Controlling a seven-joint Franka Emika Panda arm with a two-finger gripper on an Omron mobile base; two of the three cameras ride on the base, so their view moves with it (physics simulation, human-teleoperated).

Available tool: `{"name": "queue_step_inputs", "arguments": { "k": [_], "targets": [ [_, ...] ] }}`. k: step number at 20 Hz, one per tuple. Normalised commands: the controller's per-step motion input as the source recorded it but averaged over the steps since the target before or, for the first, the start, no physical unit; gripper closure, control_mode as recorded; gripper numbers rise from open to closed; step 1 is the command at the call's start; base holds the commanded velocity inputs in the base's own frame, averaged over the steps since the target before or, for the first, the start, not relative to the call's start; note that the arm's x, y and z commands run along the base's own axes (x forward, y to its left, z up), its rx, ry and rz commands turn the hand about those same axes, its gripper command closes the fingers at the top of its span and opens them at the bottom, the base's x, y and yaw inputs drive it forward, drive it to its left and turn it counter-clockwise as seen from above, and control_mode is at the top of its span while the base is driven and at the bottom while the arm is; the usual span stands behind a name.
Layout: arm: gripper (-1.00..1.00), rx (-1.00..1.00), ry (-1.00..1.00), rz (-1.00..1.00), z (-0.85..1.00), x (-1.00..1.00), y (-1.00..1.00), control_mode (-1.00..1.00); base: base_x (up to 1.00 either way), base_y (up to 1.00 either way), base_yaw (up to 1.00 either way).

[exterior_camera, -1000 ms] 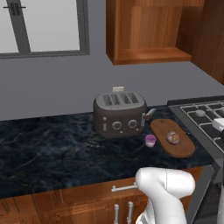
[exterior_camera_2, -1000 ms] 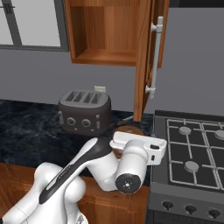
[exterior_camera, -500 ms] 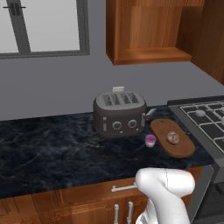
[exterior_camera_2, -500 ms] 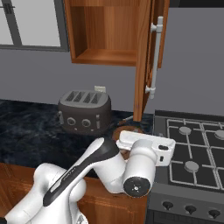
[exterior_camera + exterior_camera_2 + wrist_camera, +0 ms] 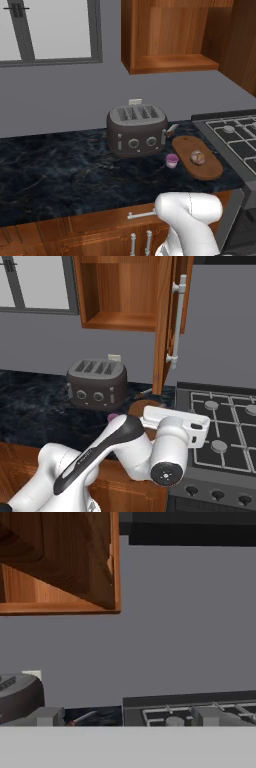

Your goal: Pick the bread, place it on the cutting board, pick the jam, place it on the counter, and close the cabinet.

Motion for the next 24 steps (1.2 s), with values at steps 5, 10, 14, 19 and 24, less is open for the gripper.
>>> {"name": "queue_step_inputs", "arguments": {
  "k": [5, 10, 14, 19, 24],
  "targets": [
    [-1.00, 0.00, 0.00, 0.00, 0.10, -0.09, -0.16, -1.00, 0.00, 0.00, 0.00],
    [-1.00, 0.00, 0.00, 0.00, 0.11, -0.07, -0.10, -1.00, 0.00, 0.00, 0.00],
    [-1.00, 0.00, 0.00, 0.00, 0.14, -0.10, -0.01, -1.00, 0.00, 0.00, 0.00],
    [-1.00, 0.00, 0.00, 0.00, 0.13, -0.01, -0.03, -1.00, 0.00, 0.00, 0.00],
    [-1.00, 0.00, 0.00, 0.00, 0.11, -0.05, -0.05, -1.00, 0.00, 0.00, 0.00]
  ]
}}
